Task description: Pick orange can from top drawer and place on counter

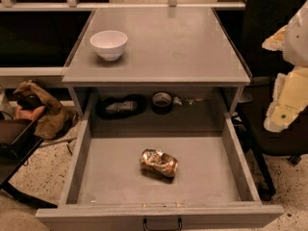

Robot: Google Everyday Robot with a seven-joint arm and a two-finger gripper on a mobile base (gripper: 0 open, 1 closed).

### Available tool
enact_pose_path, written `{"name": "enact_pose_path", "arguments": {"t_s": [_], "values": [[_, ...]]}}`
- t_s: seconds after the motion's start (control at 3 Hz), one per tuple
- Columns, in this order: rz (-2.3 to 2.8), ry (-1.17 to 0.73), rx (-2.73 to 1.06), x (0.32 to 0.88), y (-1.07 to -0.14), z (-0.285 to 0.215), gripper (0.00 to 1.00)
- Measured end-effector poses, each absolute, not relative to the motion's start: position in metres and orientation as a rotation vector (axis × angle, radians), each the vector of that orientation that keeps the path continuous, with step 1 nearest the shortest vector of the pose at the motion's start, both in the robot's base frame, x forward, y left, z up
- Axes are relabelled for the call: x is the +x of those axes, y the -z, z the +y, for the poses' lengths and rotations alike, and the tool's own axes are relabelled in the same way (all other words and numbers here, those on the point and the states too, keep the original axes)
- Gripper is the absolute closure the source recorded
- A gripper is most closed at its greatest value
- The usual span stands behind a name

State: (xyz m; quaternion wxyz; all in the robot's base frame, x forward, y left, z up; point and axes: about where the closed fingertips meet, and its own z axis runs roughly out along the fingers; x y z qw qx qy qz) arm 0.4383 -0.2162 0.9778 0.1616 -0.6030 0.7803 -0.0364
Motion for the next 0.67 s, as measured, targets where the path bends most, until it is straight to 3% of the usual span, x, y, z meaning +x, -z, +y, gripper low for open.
{"name": "enact_pose_path", "arguments": {"t_s": [0.67], "values": [[2.228, 0.099, -1.716, 0.442, -0.964, -0.214, 0.0]]}}
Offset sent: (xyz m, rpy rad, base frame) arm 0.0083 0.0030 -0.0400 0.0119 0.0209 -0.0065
